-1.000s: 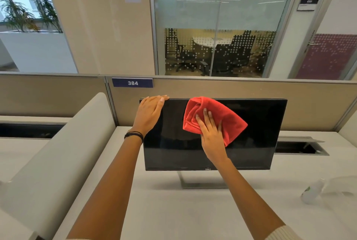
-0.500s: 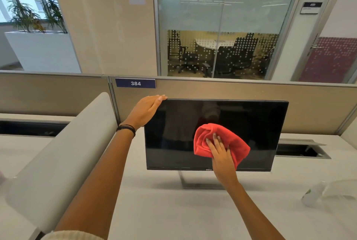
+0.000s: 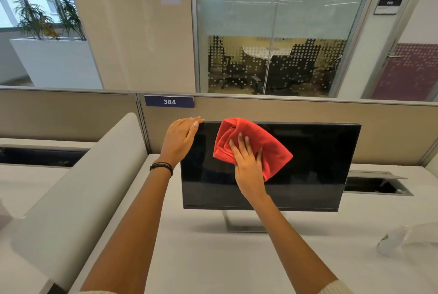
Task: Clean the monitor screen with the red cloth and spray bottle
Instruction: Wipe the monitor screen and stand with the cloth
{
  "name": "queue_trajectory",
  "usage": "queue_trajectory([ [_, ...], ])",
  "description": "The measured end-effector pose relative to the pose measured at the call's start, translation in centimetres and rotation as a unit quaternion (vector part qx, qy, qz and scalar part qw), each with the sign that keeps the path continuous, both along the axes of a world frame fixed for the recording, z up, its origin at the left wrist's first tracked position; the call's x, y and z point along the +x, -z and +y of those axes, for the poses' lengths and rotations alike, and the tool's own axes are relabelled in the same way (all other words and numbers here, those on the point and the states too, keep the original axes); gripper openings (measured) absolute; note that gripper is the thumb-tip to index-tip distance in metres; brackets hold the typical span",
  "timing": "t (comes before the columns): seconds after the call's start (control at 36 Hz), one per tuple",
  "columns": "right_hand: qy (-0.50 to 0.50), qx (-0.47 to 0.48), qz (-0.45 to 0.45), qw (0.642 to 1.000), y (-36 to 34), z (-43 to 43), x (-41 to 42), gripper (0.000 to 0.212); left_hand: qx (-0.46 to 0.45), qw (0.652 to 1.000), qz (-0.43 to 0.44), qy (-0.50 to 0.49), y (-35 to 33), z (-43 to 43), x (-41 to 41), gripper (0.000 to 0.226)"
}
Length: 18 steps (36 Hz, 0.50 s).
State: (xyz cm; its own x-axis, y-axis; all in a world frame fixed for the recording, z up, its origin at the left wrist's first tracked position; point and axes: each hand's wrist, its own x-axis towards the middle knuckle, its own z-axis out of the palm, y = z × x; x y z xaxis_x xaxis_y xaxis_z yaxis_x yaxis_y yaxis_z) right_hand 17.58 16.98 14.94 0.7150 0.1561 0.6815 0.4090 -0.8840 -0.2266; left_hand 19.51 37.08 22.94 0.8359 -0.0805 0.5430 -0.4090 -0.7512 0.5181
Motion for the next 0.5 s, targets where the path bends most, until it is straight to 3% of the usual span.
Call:
queue_trajectory([
  [0.33, 0.002, -0.122, 0.024, 0.992, 4.7, -1.9, -2.3, 0.077, -0.017, 1.000, 0.006, -0.001, 0.2, 0.0, -0.2, 0.036],
  [0.5, 0.016, -0.178, 0.034, 0.983, 6.8, -5.0, -3.6, 0.076, 0.001, 0.999, 0.037, 0.015, -0.4, 0.3, -0.4, 0.038],
])
